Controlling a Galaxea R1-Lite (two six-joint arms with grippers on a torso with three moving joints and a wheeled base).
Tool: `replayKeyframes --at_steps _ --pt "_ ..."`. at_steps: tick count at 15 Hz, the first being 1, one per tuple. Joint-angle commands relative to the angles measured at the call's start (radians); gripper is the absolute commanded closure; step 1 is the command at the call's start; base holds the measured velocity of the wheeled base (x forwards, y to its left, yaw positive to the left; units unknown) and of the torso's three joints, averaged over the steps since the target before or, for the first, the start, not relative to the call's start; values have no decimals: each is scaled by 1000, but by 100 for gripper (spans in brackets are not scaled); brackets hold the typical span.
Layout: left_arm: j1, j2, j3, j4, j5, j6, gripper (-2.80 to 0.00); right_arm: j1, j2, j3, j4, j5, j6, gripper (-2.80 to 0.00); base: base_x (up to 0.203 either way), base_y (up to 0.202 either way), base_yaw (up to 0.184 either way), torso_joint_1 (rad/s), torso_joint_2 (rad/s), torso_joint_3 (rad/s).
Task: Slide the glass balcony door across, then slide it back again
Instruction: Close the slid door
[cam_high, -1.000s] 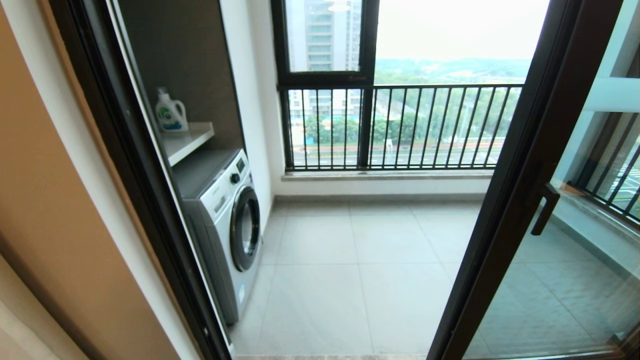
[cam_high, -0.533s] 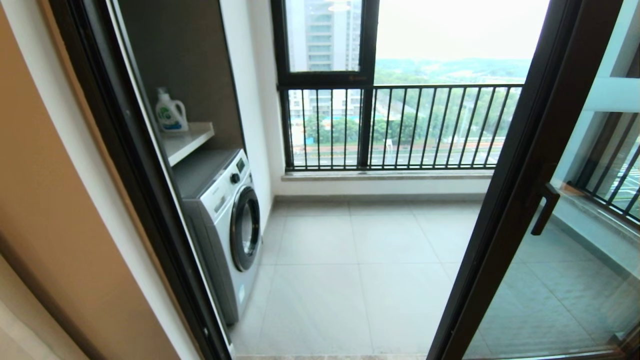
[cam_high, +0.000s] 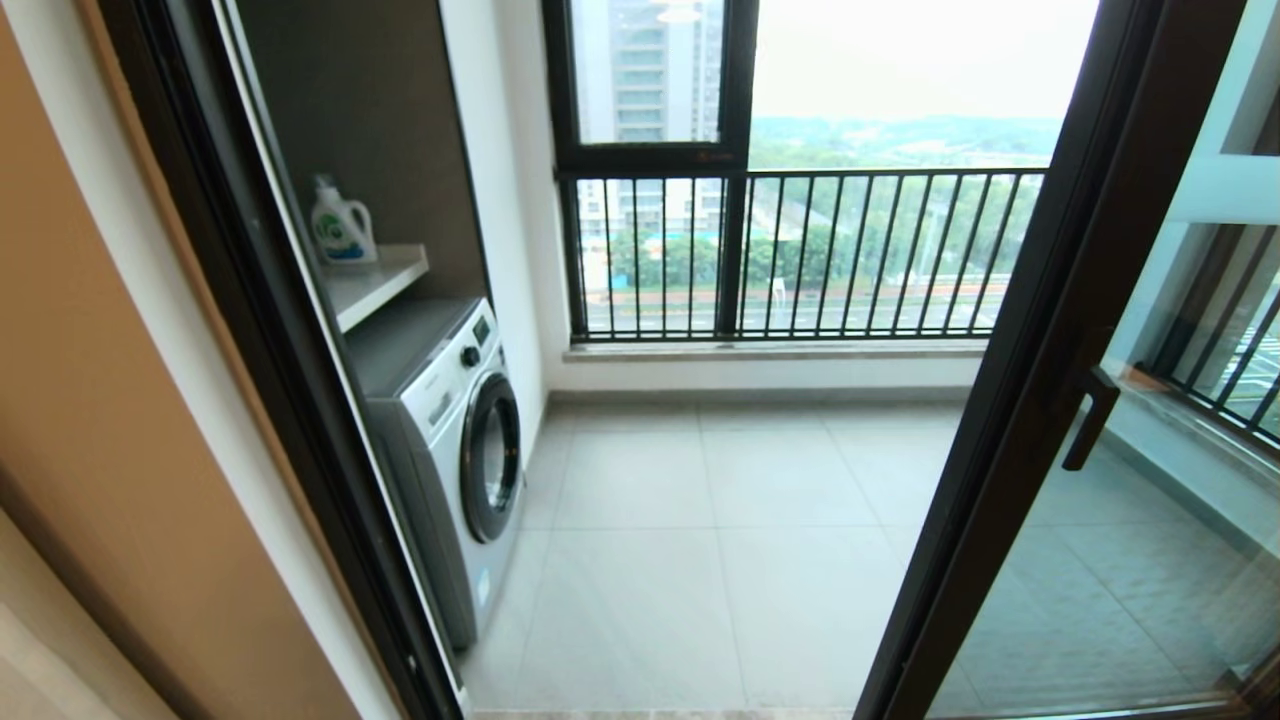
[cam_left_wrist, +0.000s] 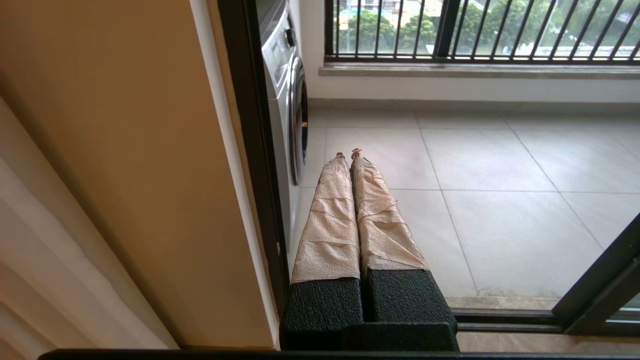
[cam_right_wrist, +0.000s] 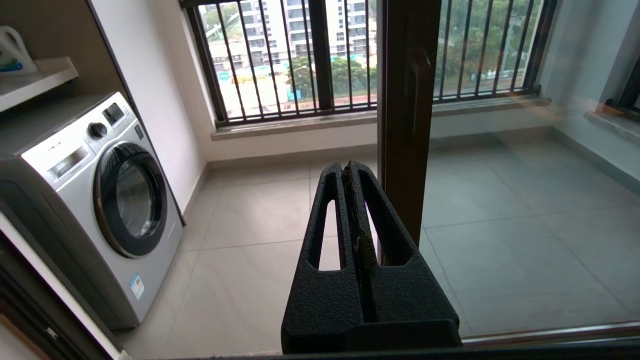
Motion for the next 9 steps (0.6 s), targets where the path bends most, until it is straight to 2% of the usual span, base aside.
replayKeyframes --at_steps 1,5,9 --pt "0 2 2 0 0 0 0 2 243 -144 3 8 -10 0 0 0 0 0 0 0" --pt "0 2 1 0 0 0 0 1 566 -383 -24 7 -67 0 0 0 0 0 0 0" --pt "0 2 2 0 0 0 0 -9 893 -571 -59 -54 -121 0 0 0 0 0 0 0"
